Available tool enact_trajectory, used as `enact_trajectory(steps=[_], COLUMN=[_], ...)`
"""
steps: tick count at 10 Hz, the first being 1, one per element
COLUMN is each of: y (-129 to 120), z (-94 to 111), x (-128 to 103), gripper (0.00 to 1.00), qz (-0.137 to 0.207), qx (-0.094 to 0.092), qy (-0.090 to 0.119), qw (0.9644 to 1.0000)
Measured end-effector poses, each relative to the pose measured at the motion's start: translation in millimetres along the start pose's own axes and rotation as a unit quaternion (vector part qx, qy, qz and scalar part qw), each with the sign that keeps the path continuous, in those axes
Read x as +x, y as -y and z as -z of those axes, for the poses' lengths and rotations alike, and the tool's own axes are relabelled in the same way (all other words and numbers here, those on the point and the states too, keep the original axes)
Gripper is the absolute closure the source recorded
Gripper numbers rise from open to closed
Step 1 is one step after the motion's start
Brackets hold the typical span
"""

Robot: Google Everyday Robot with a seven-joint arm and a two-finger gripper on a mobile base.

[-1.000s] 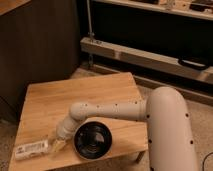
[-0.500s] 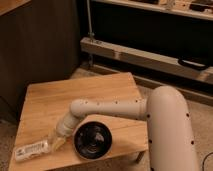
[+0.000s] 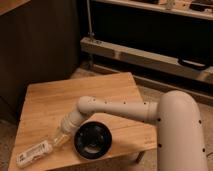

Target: Place the bottle in the ceramic bowl

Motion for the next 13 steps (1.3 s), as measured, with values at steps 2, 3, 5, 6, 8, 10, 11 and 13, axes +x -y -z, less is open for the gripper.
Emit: enact_trajectory(steps=[2, 3, 5, 6, 8, 10, 11, 13], y=[0, 2, 6, 7, 2, -10, -21, -32], z=[7, 13, 35, 46, 83, 108, 126, 149], x=[-5, -9, -24, -28, -32, -30, -31, -38], gripper=[1.00, 1.00, 1.00, 1.00, 1.00, 1.00, 1.00, 1.00], qz=[0.005, 0.006, 0.008, 0.009, 0.007, 0.003, 0.002, 0.006], qx=[-0.004, -0.004, -0.004, -0.003, 0.004, 0.009, 0.008, 0.007], qy=[0.010, 0.016, 0.026, 0.028, 0.031, 0.034, 0.036, 0.034], qw=[0.9999, 0.9998, 0.9996, 0.9996, 0.9995, 0.9994, 0.9993, 0.9994])
